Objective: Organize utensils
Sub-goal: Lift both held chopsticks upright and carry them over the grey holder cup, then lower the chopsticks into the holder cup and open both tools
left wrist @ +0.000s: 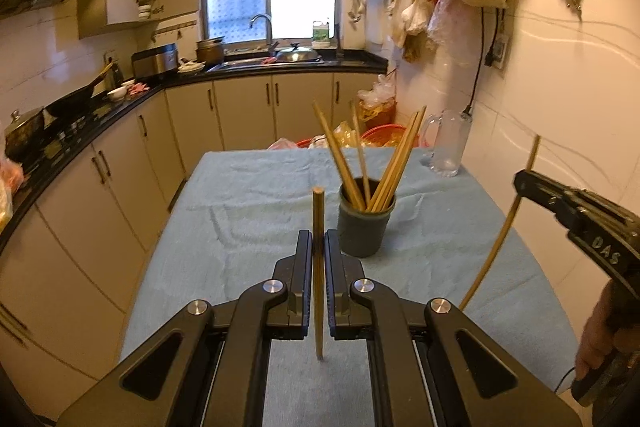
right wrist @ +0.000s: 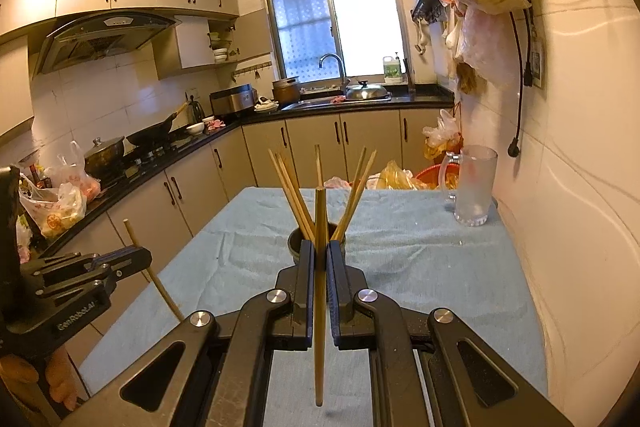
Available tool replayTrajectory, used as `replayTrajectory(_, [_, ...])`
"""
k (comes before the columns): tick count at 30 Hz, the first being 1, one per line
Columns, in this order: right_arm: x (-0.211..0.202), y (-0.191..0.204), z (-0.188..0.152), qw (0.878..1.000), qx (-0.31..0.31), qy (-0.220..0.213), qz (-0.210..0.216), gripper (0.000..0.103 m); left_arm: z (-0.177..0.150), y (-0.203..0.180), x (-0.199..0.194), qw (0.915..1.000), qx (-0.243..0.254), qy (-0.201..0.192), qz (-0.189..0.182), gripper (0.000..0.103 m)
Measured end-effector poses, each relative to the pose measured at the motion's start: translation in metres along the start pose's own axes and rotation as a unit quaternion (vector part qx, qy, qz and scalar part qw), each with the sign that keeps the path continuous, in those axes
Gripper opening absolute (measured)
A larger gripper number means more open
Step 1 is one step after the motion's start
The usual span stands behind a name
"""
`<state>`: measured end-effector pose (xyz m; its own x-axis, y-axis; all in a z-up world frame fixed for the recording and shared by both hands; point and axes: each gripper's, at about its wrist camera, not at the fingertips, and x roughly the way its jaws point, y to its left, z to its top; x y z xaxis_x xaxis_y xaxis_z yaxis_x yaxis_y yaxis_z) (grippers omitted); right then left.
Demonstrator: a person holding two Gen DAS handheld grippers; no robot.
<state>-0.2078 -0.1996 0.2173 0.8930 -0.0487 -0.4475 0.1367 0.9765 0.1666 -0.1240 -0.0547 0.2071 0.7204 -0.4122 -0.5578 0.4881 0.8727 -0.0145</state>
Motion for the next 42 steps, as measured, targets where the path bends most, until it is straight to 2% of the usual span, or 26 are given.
replayTrajectory(8, [0.01,0.002,0.041,0.999,-0.011,-0.042,-0.005,0.007,0.048,0.004,0.01,0.9993,-0.006,-0.014,-0.033,0.005])
replayTrajectory(15, [0.029,0.005,0.084,0.996,-0.013,-0.087,-0.004,0.007,0.107,0.007,0.026,0.9966,-0.026,-0.061,-0.05,0.005])
replayTrajectory(22, [0.068,-0.008,0.107,0.995,0.02,-0.095,0.006,0.007,0.144,0.013,0.058,0.9925,-0.065,-0.07,-0.076,0.005])
replayTrajectory(27, [0.095,-0.018,0.106,0.995,0.035,-0.089,0.004,0.007,0.148,0.01,0.092,0.9916,-0.078,-0.058,-0.085,0.005])
replayTrajectory(33, [0.127,-0.031,0.086,0.998,0.048,-0.046,0.002,0.007,0.126,0.005,0.14,0.9945,-0.079,-0.004,-0.068,0.005])
replayTrajectory(37, [0.147,-0.038,0.071,0.998,0.058,-0.012,0.01,0.007,0.113,0.004,0.148,0.996,-0.074,0.002,-0.049,0.005])
replayTrajectory(42, [0.161,-0.044,0.06,0.997,0.072,0.008,0.01,0.007,0.101,0.001,0.144,0.9974,-0.059,-0.002,-0.04,0.007])
